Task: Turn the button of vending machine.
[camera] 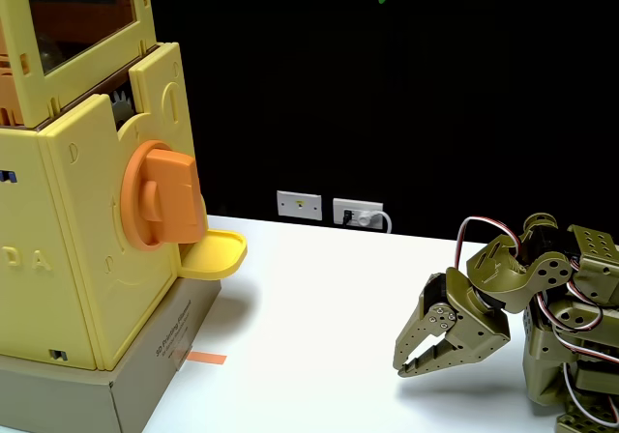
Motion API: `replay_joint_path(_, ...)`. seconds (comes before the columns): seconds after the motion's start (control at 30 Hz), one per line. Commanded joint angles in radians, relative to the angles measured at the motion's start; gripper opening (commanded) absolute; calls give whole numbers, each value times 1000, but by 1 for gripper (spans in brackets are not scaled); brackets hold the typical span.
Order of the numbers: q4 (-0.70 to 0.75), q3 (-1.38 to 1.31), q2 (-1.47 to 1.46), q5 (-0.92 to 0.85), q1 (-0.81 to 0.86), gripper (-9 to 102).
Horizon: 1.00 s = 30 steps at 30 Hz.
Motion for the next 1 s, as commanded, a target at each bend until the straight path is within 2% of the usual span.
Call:
replay_joint_path(0.0, -14, 48, 144, 20, 12, -1)
replay_joint_path(0.83, -12, 48, 144, -3, -11, -1)
replay_joint_path(0.9, -17, 48, 144, -133, -5, -1)
replay_joint_path(0.97, -15, 48, 144, -143, -6, -1)
